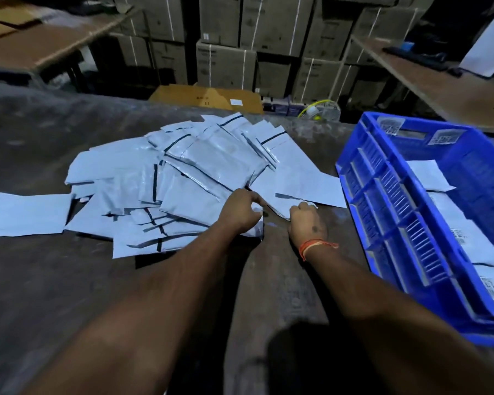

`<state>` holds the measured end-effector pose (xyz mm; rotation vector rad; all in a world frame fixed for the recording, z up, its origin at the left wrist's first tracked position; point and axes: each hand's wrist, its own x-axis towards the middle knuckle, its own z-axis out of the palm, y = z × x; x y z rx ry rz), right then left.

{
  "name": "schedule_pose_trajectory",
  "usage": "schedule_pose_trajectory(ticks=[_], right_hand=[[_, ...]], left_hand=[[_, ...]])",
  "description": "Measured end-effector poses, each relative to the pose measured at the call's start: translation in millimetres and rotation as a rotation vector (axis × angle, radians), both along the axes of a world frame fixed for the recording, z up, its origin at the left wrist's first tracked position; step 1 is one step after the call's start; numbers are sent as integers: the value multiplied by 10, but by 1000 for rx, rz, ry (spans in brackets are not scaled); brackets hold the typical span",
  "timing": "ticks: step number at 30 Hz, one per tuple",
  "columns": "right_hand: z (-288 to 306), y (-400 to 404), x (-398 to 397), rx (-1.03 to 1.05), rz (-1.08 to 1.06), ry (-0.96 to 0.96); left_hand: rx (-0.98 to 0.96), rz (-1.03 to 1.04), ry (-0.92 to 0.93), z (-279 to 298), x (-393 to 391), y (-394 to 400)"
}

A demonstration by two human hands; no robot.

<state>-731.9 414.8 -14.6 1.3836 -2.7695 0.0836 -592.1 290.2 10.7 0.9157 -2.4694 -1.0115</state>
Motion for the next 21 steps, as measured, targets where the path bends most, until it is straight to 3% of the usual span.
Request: schedule_pose_trajectory(ticks=[3, 8, 13, 16, 18, 21], right_hand=[[67, 170, -23, -136, 3, -10], [444, 580, 10, -627, 41, -41], [819, 874, -9, -992, -118, -306], [944, 1061, 0, -1100, -207, -422], [1002, 1165, 9, -1152, -241, -503], [1006, 1283, 9, -1117, -288, -578]], left_hand=[[-26, 15, 45, -50, -12, 51], [-138, 43, -56, 18, -86, 307], [-285, 93, -54, 160, -104, 599], [-309, 108, -4, 211, -40, 706], [-243, 80, 134, 286, 79, 828], [105, 60, 316, 294, 335, 1043]])
